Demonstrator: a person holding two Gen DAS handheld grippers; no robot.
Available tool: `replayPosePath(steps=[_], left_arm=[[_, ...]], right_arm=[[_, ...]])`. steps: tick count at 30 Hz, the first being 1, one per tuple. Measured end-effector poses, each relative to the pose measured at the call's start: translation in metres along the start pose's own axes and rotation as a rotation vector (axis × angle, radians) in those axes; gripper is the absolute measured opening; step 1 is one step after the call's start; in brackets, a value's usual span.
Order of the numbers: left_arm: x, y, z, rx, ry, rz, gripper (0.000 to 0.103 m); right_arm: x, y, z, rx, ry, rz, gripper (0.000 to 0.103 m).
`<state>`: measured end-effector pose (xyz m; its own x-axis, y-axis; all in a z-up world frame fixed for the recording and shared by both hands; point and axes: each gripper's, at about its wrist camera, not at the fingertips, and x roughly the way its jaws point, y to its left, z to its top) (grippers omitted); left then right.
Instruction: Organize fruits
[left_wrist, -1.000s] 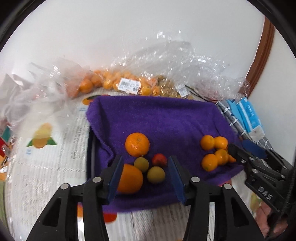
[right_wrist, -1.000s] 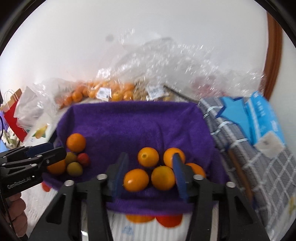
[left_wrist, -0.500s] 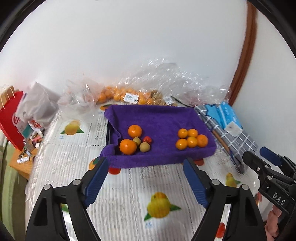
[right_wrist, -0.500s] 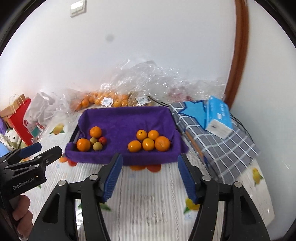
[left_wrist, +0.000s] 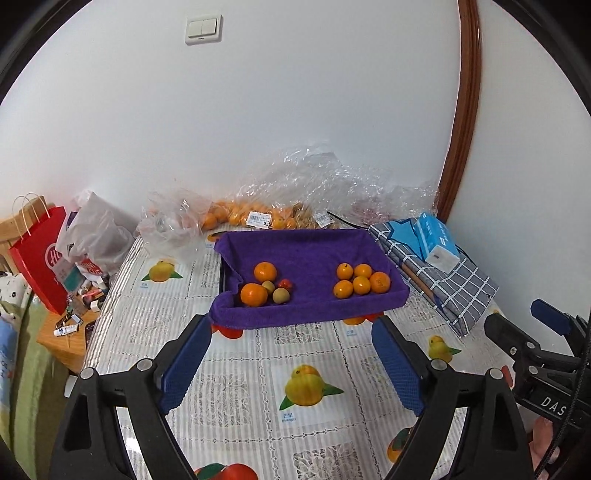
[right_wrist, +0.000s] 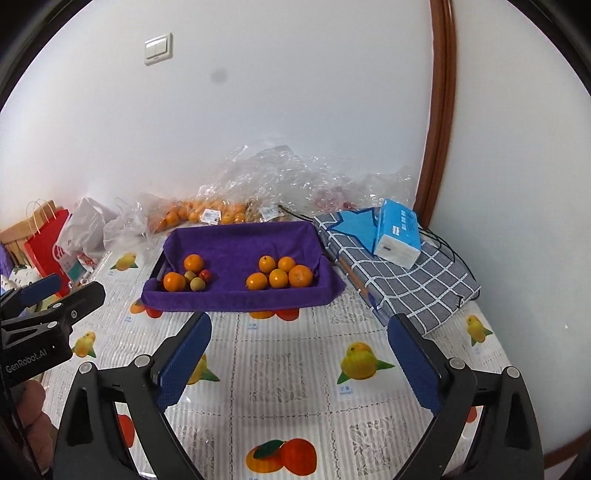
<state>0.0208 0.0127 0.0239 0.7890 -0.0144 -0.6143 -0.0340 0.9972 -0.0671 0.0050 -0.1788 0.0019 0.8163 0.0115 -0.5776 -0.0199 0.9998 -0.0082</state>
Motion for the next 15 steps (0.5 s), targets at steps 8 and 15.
replayPosePath(steps=[8,15], left_arm=[[-0.002,-0.0024,-0.0028,0.002,0.004,0.009,0.088],[-0.0032,-0.0031,-0.0035,0.0,0.005,0.011,0.088]], right_arm=[[-0.0056,-0.0014,-0.0031,0.01,0.001,-0.003,0.095],[-0.0061,-0.0012,-0.0042,0.01,0.003,-0.004,0.095]])
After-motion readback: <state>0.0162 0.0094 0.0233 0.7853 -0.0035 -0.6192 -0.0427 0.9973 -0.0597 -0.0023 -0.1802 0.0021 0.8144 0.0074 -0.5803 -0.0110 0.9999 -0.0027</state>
